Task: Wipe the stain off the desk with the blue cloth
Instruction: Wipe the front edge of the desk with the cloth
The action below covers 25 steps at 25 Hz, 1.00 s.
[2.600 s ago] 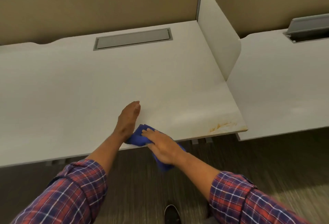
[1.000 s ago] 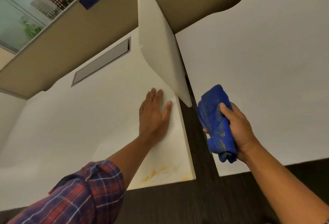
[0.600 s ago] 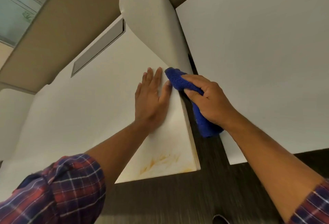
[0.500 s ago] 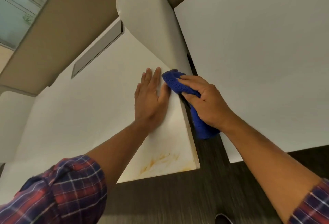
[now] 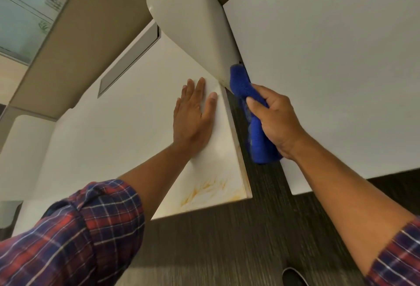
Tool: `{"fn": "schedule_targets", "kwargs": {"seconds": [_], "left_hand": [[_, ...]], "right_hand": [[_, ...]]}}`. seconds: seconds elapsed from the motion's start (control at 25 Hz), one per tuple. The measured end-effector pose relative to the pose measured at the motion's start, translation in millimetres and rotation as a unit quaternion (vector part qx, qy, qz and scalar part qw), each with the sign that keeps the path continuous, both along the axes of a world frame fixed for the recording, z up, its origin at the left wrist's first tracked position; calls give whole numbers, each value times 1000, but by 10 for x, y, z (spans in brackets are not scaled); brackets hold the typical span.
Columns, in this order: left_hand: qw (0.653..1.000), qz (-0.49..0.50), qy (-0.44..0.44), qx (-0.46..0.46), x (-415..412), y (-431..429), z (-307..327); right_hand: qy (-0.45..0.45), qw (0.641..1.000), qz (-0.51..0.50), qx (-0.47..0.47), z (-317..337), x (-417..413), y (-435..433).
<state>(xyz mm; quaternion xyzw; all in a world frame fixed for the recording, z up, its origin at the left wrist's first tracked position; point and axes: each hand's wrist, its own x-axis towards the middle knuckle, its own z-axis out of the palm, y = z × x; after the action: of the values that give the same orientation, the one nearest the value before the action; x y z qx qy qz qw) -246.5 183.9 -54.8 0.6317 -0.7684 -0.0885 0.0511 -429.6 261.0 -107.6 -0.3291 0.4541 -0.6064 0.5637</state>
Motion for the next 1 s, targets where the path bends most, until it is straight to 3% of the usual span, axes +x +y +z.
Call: {"fn": "schedule_targets", "kwargs": {"seconds": [0.36,0.56,0.76,1.0], "left_hand": [[1000,-10,-1,-10,19,-14,-16],[1000,-14,-6,-9,45,-26,3],[1000,-5,-5,-21,18,-11,-16],[1000,15,1,-27,-67,68,41]], "right_hand": [[85,992,85,-30,22,44,692],[63,998,0,11,108,-77,374],[76,996,47,-3,66,188,83],[99,982,148,-54,-117,28,730]]}}
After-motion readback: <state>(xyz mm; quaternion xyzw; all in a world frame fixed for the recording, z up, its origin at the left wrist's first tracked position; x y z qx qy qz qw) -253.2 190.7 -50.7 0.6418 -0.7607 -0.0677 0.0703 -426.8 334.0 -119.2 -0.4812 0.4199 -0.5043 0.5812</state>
